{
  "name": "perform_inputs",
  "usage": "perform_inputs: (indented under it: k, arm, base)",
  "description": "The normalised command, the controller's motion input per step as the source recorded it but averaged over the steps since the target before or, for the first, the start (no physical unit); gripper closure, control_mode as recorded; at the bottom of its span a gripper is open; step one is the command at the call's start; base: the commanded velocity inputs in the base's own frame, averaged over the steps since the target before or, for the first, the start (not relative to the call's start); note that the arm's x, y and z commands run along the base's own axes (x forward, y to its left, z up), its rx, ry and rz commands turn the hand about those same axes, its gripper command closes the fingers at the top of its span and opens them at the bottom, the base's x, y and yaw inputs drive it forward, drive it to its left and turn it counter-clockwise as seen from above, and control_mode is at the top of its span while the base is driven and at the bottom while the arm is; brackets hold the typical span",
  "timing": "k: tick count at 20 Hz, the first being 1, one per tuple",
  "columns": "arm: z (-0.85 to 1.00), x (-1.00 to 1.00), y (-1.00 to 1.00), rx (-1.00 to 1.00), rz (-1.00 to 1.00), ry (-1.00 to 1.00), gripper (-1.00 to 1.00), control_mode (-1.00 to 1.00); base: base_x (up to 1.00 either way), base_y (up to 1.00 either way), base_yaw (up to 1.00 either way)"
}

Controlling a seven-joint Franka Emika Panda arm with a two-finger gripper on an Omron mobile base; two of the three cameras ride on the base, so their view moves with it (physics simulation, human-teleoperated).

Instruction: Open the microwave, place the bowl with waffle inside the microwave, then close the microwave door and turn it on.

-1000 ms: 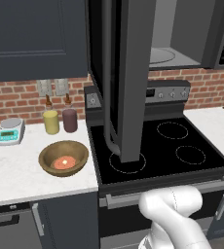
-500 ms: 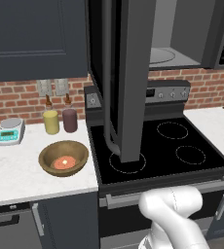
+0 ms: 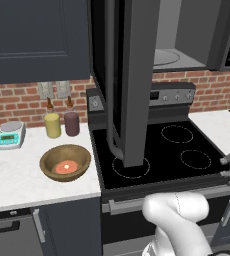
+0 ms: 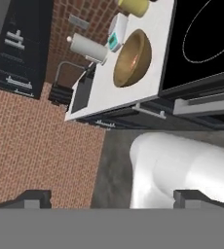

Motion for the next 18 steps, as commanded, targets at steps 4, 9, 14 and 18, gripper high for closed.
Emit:
perform_inputs:
  k: [4, 9, 14, 18]
  arm:
    - [0.00, 0.29, 0.60, -0.03, -0.08, 0.00, -1.00, -1.00]
    - [-0.03, 0.32, 0.68, -0.12, -0.22, 0.01, -1.00, -1.00]
    - [-0.01, 0.44, 0.52, -0.10, -0.18, 0.03, -1.00, -1.00]
    - [0.00, 0.48, 0.28, -0.02, -0.10, 0.09, -1.00, -1.00]
  base:
    - [0.00, 0.00, 0.00]
    - [0.00, 0.00, 0.00]
    - [0.00, 0.00, 0.00]
    - [0.00, 0.00, 0.00]
